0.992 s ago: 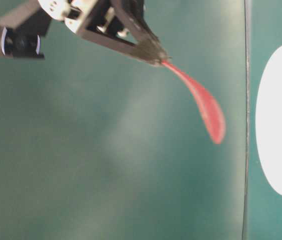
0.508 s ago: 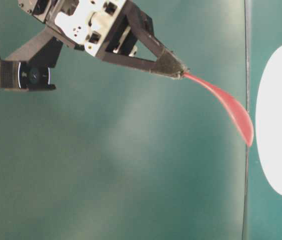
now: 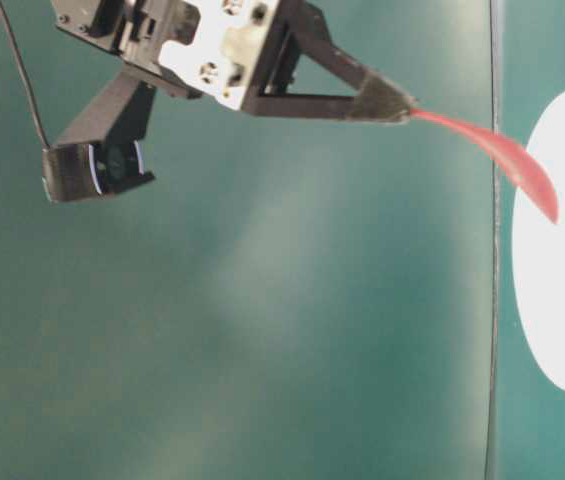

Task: Grip the spoon and scoop the red block from the bowl with right arm.
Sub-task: 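Carry the spoon over the white bowl and lower it inside, then push the spoon bowl under the red cube with the right gripper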

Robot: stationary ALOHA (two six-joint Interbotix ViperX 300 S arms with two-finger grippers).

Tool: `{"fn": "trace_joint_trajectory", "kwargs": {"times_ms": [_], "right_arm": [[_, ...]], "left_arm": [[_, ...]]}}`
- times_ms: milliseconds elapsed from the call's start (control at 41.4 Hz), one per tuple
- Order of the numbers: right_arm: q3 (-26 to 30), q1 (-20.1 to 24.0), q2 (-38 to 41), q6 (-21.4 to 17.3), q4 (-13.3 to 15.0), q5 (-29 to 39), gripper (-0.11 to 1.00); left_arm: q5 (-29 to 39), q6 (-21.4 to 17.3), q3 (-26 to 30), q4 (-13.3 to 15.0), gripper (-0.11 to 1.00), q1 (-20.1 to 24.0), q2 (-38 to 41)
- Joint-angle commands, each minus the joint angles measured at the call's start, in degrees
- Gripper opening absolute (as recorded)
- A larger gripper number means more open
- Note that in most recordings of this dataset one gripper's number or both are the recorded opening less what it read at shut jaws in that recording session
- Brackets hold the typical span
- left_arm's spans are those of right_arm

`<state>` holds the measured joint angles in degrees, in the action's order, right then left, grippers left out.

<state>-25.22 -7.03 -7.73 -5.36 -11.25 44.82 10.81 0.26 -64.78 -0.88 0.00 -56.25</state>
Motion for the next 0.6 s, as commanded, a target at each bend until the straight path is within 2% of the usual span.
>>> {"fn": "trace_joint_trajectory", "kwargs": {"times_ms": [0, 314, 580], "right_arm": [[1.4, 1.1, 0.7, -0.2, 0.4, 0.1, 0.24], [1.7, 2.5, 4.0, -0.2, 0.6, 0.1, 0.24], [1.7, 2.5, 4.8, -0.2, 1.9, -0.5, 0.24]], "left_arm": [[-0.3, 0.1, 1.1, -0.1, 0.00, 0.1, 0.3], [-0.3, 0.1, 1.1, -0.1, 0.00, 0.1, 0.3], [-0.3, 0.1, 1.1, -0.1, 0.00, 0.1, 0.3]]}}
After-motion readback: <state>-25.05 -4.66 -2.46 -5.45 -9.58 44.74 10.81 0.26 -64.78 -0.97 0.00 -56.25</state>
